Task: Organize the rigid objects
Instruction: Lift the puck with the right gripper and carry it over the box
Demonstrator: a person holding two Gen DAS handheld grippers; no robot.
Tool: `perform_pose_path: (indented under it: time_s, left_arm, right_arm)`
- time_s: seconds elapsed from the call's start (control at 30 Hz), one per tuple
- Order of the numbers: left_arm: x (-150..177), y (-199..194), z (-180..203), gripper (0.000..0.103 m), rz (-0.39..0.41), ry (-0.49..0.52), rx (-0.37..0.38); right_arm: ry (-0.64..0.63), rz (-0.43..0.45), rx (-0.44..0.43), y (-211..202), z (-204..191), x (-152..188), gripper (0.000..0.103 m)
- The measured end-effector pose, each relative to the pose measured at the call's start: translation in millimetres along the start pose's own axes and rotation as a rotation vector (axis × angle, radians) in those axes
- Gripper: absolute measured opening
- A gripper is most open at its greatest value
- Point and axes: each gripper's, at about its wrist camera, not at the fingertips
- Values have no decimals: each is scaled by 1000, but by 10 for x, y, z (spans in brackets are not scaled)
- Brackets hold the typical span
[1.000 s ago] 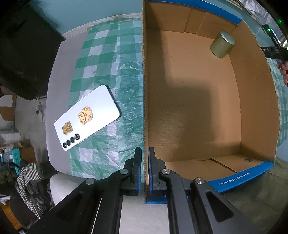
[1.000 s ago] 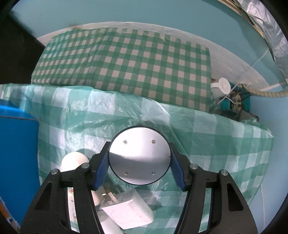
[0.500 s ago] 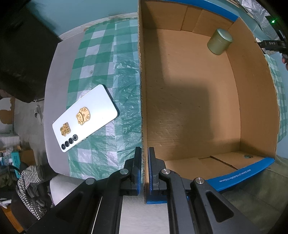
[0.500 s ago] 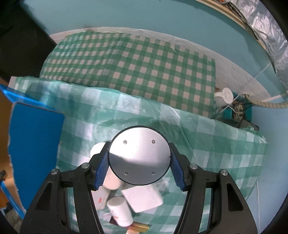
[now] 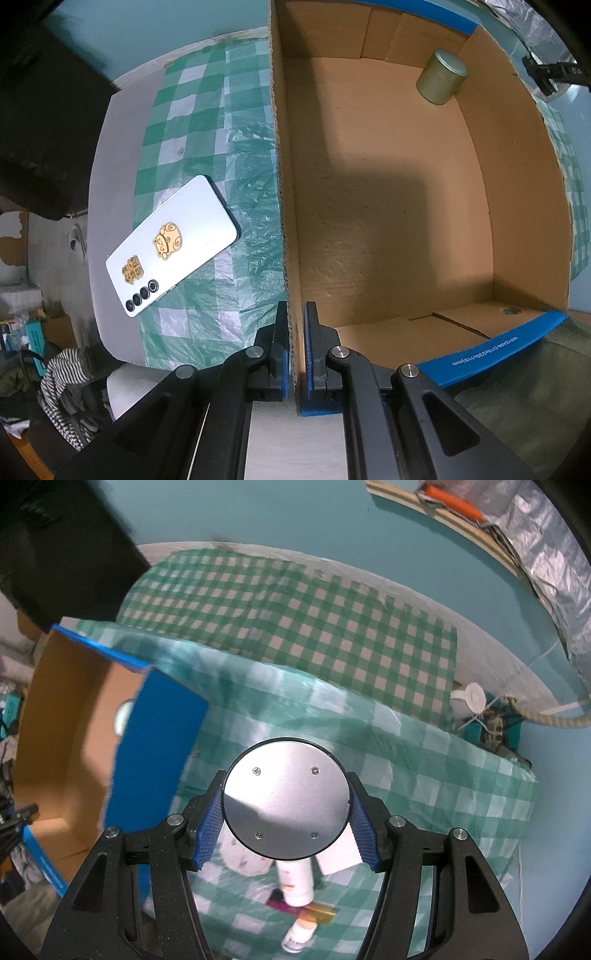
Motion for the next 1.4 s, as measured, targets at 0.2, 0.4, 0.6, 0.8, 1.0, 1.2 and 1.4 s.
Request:
perform_pose_path:
  time_s: [0.2,0.4,0.6,0.8,1.0,1.2,1.4]
  left_arm:
    - [2,-8,-4,7,1,10,1]
    - [5,-22,4,7,6,17,1]
    - [5,-21,7,7,5,18,0]
    - [4,-21,7,7,5,17,-1]
    - [2,-22,12,7,6,19,-3]
    - [-1,-23,11,7,8,19,-3]
    - [-2,-22,8,7,8,19,-3]
  right_arm:
    - [-33,29,-14,-237,-164,2,62]
    - [-70,45,-21,-388,-314,-11,62]
    - [-105,56,-30,-503,-481,-49,62]
    - [-153,74,-48,-594,-701,-86,62]
    - [-206,83,-61,-621,-950,-135,62]
    - [-256,83,-69,-583,-1181,-150,62]
    - [-294,71,-73,-491,-1369,-136,62]
Point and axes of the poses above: each gripper's, at about its wrist camera, not at the fingertips, and y roughly the way its jaws point, z to its right, x to its underside, and after that the axes turned 12 degrees about x, right-handed
